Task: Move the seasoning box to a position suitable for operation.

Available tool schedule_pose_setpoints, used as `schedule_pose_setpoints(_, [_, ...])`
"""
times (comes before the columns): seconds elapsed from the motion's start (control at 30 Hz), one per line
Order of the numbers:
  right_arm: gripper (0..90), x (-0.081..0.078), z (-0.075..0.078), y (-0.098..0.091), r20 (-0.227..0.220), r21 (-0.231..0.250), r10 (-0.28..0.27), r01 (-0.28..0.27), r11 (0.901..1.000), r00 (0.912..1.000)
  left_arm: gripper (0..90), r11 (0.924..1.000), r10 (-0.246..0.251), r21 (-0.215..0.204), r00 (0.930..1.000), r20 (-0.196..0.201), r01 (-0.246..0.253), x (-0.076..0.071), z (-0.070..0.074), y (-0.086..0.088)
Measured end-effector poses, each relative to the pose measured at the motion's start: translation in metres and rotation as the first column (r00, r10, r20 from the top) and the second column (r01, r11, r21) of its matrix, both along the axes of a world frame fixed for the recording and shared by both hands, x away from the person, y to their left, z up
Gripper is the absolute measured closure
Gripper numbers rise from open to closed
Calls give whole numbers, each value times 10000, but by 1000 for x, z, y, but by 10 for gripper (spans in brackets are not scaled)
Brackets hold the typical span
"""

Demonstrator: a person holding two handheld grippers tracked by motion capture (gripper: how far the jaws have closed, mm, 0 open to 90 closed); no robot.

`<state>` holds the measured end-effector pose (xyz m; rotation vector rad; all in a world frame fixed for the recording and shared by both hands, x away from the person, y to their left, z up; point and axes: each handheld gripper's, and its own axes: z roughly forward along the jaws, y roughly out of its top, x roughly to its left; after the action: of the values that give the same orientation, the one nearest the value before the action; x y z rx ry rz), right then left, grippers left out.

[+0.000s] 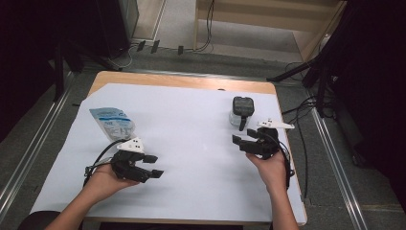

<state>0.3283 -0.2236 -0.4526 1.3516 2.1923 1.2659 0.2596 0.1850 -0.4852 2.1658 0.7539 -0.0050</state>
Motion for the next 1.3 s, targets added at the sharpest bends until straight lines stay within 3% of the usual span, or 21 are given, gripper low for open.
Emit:
schedule_pose_setpoints(0.1, [265,5,2,1,36,-107,23,-22,9999,10000,394,10000,14,-48,10000,23,-14,1,0,1])
schedule_pose_setpoints(0.13, [213,12,5,3,-121,-285,-51,47,9996,9999,394,9998,11,-219,10000,35,-11,2,1,3])
schedule_pose_setpoints(0.33, [188,22,12,3,-157,-191,-259,256,9995,9995,400,9992,4,-409,9999,101,0,2,4,4])
schedule_pose_setpoints(0.43, [183,32,14,2,-180,-453,-526,518,9976,9985,406,9990,-10,-457,10000,-53,7,4,2,3])
schedule_pose_setpoints(0.7, [148,48,11,-2,-260,-393,-1084,1073,9934,9938,412,9987,-32,-509,9999,-103,27,5,1,-1])
schedule_pose_setpoints(0.77, [145,58,7,-1,-618,-469,-1317,1289,9905,9894,420,9977,-26,-684,9996,-287,6,8,1,-2])
schedule_pose_setpoints(1.03, [92,73,2,5,-405,-725,-1736,1704,9827,9840,425,9975,151,-686,9997,-182,-163,10,1,0])
schedule_pose_setpoints(1.1, [84,76,-1,4,-374,-620,-1907,1882,9802,9809,424,9980,144,-616,9997,-185,-155,10,1,0])
schedule_pose_setpoints(1.2, [89,83,-7,5,-136,-929,-2621,2597,9612,9650,427,9984,141,-540,9998,-143,-149,10,0,0])
schedule_pose_setpoints(1.23, [89,83,-7,5,-136,-929,-2621,2597,9612,9650,427,9986,164,-509,9997,-193,-174,10,0,0])
schedule_pose_setpoints(1.27, [102,86,-10,6,-175,-955,-3027,2997,9492,9529,428,9989,182,-436,9997,-189,-190,11,-1,0])
schedule_pose_setpoints(1.3, [101,88,-10,6,-205,-847,-3018,2991,9505,9532,428,9990,169,-410,9996,-232,-179,12,-1,0])
